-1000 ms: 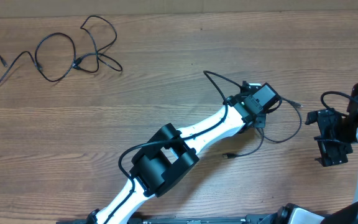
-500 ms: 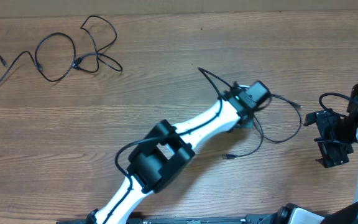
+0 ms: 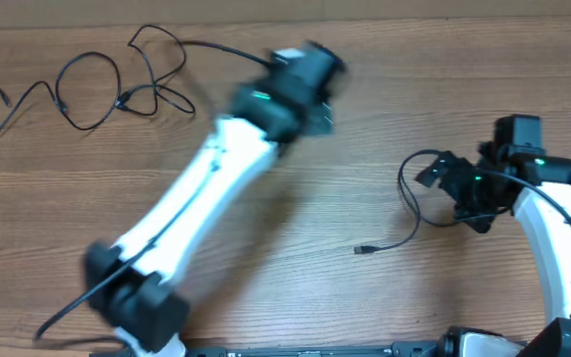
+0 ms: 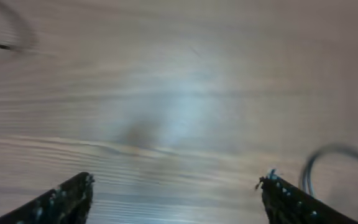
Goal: Untangle cables
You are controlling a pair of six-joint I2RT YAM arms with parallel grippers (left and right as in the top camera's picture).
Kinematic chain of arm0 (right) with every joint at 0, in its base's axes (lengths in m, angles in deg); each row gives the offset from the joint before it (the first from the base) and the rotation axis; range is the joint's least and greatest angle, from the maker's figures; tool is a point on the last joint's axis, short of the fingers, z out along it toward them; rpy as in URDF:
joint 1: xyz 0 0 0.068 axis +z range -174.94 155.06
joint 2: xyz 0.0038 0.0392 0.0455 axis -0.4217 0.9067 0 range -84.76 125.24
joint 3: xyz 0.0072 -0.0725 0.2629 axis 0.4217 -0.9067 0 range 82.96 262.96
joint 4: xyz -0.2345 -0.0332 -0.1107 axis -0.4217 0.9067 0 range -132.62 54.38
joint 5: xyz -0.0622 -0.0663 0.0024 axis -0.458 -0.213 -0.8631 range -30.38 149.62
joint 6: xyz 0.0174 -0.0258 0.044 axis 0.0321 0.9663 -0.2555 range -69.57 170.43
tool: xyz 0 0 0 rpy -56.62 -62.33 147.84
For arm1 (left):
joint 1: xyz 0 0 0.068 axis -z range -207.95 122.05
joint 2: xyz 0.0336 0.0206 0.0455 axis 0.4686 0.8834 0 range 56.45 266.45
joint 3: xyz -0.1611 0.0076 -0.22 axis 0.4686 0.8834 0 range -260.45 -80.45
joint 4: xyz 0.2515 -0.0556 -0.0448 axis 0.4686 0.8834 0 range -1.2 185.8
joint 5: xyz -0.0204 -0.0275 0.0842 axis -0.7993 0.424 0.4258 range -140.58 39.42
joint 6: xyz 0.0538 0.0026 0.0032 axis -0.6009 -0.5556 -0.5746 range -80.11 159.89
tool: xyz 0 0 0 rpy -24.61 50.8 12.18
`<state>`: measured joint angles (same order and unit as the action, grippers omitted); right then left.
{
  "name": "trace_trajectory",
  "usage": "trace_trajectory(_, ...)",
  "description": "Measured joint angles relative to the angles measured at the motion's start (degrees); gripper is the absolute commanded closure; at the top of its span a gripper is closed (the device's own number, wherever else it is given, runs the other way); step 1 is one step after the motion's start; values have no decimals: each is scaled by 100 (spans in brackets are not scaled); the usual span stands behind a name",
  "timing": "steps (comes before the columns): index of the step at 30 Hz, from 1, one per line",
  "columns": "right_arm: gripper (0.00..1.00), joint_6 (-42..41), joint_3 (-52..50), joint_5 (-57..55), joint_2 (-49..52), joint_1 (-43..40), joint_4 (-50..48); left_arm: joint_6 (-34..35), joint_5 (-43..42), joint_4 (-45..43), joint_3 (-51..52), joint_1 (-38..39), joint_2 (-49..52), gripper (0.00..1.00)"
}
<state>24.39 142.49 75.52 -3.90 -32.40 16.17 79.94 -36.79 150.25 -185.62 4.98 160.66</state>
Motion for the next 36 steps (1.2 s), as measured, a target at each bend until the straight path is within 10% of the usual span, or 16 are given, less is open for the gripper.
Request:
trace_trajectory(4, 27, 133, -9, -55, 20, 96, -763, 2, 50, 426, -9, -695, -363, 5)
trace_trajectory(13, 5, 560, -181, -323, 120, 125, -1427, -4, -256, 929, -9, -1611, -402, 2)
trace_trajectory(26, 14, 1311, -999, -55, 1093, 730, -2612, -129, -1176, 929, -9, -2251, -675, 1)
trace_trajectory(30, 30, 1349, -1045, -72, 1351, 1086, -2824, -260, -1211, 1012, -9, -2253, -769, 2)
trace_trajectory(36, 87, 1357, -1049, 319, 1436, 1690, -3091, -306, -1113, 1235, -9, -2430, -896, 2)
